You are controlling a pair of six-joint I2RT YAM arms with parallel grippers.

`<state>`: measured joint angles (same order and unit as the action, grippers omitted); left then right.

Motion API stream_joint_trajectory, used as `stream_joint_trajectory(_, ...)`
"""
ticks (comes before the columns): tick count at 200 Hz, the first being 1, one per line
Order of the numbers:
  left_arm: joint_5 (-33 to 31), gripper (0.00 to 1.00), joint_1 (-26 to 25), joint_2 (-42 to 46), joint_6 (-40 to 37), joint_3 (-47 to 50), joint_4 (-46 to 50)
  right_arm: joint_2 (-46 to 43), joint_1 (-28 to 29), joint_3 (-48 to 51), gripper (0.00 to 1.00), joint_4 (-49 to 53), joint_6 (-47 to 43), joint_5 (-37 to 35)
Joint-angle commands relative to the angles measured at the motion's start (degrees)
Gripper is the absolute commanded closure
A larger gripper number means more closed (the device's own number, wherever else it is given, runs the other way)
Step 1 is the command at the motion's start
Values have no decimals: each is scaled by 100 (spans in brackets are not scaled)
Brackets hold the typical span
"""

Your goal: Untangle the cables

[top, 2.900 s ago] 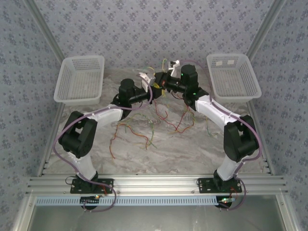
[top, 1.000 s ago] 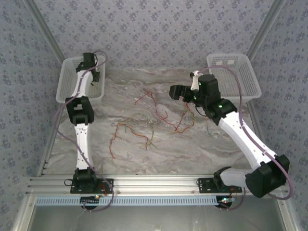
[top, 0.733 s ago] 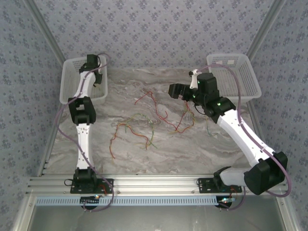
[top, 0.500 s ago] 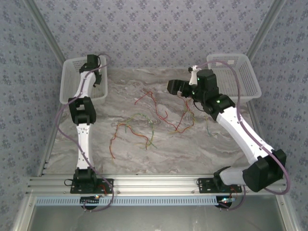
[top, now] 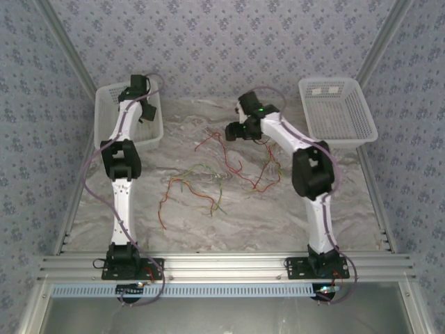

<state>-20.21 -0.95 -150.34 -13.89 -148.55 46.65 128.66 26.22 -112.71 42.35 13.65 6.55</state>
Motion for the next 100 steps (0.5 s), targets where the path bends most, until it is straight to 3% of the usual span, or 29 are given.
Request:
stream_joint_trajectory(1,237,1,-67,990,205,-56,107,647,344,-934,19,1156,-464,-286)
stream_joint_trajectory(40,212,1,-26,1504,320,-218,435,1356,446,-1469,20,915,-179,-10)
stream_joint_trajectory(81,366,1,-41,2193,797,-245,813,2101,495,-2318,31,1193,-211,-389)
stream_joint_trajectory(100,687,1,-142,2773,1075,137,913,2187,432,-2308,52,1037,-156,-393)
